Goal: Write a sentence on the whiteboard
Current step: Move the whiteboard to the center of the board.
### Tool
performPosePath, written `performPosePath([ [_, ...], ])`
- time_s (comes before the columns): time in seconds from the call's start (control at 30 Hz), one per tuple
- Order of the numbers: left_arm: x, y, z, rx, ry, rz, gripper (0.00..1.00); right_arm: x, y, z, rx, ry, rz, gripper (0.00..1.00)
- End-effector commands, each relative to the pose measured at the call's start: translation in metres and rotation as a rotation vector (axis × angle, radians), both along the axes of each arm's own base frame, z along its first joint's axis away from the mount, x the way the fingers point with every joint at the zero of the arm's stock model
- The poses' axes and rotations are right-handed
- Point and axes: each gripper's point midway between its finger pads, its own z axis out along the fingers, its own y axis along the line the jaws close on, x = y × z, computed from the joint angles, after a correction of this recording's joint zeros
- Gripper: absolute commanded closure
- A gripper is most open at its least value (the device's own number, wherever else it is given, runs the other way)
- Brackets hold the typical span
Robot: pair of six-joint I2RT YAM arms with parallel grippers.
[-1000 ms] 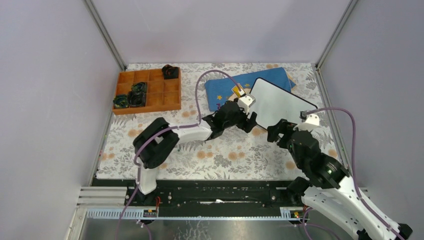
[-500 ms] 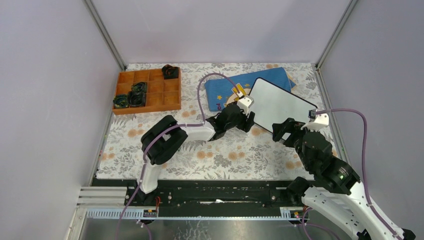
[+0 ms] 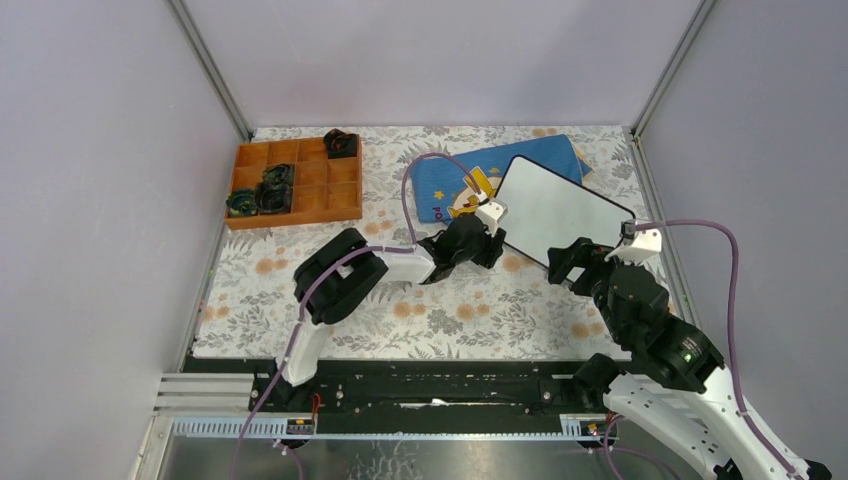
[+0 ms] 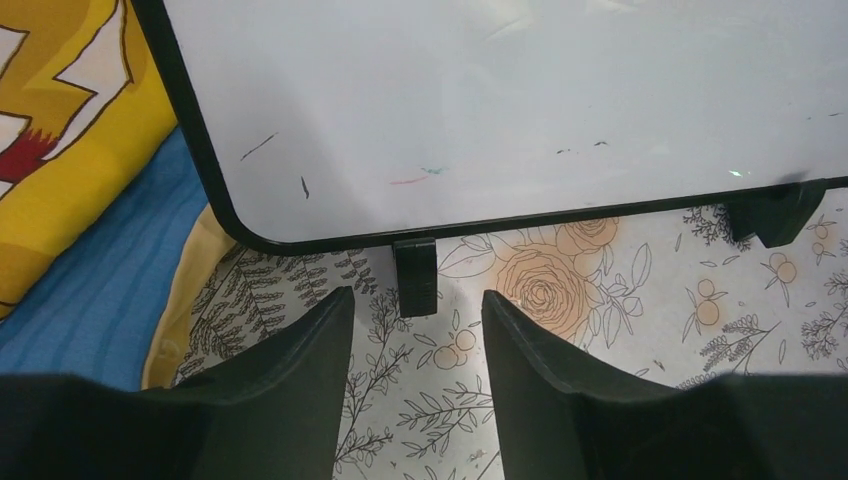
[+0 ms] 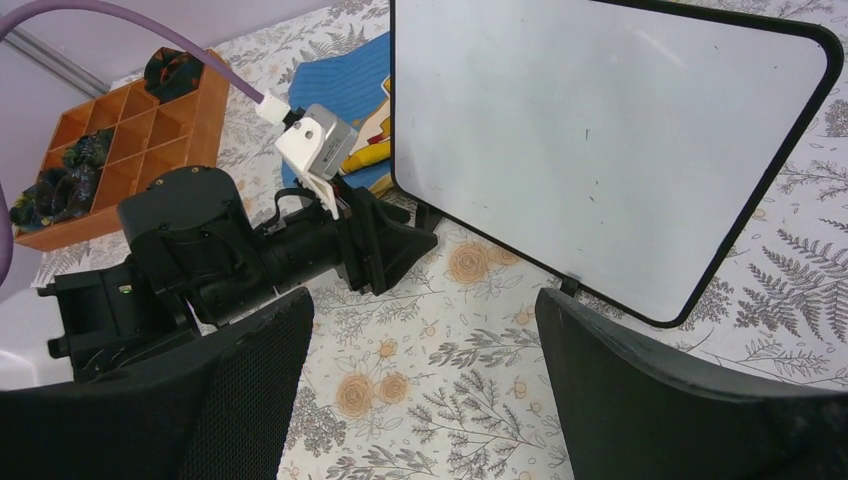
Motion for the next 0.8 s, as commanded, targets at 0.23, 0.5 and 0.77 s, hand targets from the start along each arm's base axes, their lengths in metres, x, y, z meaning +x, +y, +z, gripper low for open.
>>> performPosePath([
  [0.23,0.024,-0.014,0.01,-0.021,-0.041,0.032,0.51,-0.001,-0.013,0.02,-0.001,-0.048,-0.046,0.11],
  [0.5,0.027,-0.014,0.0,-0.01,-0.029,0.051,0.62,-0.002,-0.017,0.019,-0.002,-0.049,-0.059,0.12],
  [0.77,0.024,0.0,-0.002,0.007,-0.046,0.091,0.82,-0.002,-0.017,0.018,-0.003,-0.047,-0.065,0.11],
])
